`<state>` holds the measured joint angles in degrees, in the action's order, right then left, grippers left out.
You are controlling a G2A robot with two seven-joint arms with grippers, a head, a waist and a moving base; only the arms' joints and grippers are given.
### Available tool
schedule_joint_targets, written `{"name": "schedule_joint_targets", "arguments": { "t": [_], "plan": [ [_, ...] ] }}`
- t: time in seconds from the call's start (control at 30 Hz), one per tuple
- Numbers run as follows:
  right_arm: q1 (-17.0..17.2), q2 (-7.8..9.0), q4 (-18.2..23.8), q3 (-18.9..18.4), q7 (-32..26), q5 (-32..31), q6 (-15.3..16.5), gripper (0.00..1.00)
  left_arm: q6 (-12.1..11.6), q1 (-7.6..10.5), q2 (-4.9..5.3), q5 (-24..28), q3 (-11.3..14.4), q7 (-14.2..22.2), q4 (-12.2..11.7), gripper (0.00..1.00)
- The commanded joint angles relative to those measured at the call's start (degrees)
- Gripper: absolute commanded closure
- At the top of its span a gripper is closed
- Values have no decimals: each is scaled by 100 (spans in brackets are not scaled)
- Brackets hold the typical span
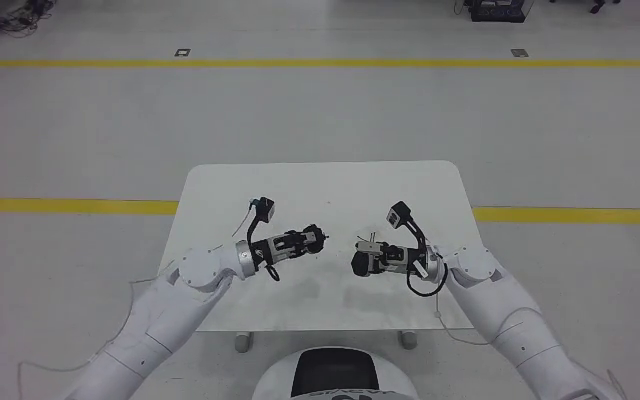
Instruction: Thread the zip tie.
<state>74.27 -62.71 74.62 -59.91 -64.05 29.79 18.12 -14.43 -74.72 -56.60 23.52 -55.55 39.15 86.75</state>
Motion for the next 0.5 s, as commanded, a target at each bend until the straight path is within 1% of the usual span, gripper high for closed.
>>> {"name": "schedule_joint_targets", "arguments": {
  "t": [0.0, 0.1, 0.23, 0.4, 0.43, 0.47],
  "plan": [
    [0, 0, 0, 0, 0, 0, 0, 0, -120, -42, 31, 14, -148, -12, -60, 100],
    [0, 0, 0, 0, 0, 0, 0, 0, -197, -97, 79, -13, -358, 5, -97, 100],
    [0, 0, 0, 0, 0, 0, 0, 0, -226, -221, 134, -30, -558, 81, -9, 100],
    [2, 0, 4, -4, 39, -17, -7, 0, -199, -305, 157, -7, -630, 186, 94, 100],
    [3, 10, 40, -31, 167, -151, -37, 0, -202, -310, 160, -6, -639, 211, 101, 100],
    [12, 34, 95, -90, 288, -342, -139, 0, -201, -312, 160, -7, -642, 216, 102, 100]
  ]
}}
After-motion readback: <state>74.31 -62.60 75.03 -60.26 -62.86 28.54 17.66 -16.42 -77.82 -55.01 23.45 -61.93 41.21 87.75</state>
